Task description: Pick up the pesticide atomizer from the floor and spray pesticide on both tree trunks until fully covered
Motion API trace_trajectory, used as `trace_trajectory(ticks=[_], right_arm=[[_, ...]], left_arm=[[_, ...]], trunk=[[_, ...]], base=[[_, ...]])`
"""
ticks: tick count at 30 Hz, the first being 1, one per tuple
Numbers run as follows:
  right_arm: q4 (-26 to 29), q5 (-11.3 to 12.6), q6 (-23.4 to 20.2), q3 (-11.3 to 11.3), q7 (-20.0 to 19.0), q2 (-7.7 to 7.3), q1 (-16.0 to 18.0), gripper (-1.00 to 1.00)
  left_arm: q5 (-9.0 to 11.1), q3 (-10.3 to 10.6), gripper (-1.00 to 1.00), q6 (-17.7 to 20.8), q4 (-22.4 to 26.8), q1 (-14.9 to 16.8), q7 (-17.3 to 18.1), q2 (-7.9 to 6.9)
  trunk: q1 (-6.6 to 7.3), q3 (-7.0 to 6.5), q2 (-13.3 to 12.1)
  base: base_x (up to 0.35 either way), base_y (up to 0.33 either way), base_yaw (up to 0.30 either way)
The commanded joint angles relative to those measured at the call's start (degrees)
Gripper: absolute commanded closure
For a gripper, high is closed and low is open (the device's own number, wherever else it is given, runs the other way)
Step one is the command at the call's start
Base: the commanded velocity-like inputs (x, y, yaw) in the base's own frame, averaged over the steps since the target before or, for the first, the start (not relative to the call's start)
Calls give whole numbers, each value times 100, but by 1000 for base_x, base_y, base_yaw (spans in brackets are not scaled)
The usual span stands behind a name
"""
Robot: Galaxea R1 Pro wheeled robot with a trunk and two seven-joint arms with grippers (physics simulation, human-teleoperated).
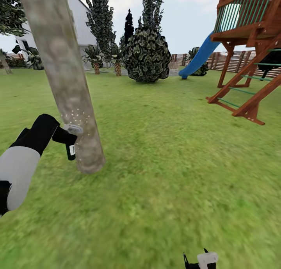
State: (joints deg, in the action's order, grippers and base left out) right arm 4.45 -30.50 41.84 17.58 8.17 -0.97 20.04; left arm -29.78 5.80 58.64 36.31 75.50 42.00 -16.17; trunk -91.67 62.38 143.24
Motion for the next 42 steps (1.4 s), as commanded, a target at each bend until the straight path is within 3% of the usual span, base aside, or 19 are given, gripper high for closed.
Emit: trace_trajectory(ticks=[1,16,19,22,26,33,42], right_arm=[[1,0,0,0,-1,0,0,-100],[-6,0,0,0,-18,0,0,-100],[-6,0,0,0,-12,0,0,-100],[-6,0,0,0,-14,0,0,-100],[-6,0,0,0,-17,0,0,-100],[-6,0,0,0,-9,0,0,-100],[-6,0,0,0,-18,0,0,-100]], left_arm=[[-1,0,100,-1,-1,0,1,0],[7,-26,100,-10,-552,-45,1,-190],[28,-30,100,-17,-579,-222,2,-154],[200,-50,100,-23,-583,-327,-7,-124],[266,-437,100,-35,-581,-368,-41,-123],[237,-457,100,-36,-585,-378,-128,-129],[232,-439,100,-38,-581,-378,-209,-125]], trunk=[[0,0,0],[0,0,0],[0,0,0],[0,0,0],[0,0,0],[0,0,0],[0,0,0]], base=[[-74,-273,273],[91,-87,222],[0,0,115],[42,-24,227],[206,-152,33],[112,-234,21],[17,-274,264]])
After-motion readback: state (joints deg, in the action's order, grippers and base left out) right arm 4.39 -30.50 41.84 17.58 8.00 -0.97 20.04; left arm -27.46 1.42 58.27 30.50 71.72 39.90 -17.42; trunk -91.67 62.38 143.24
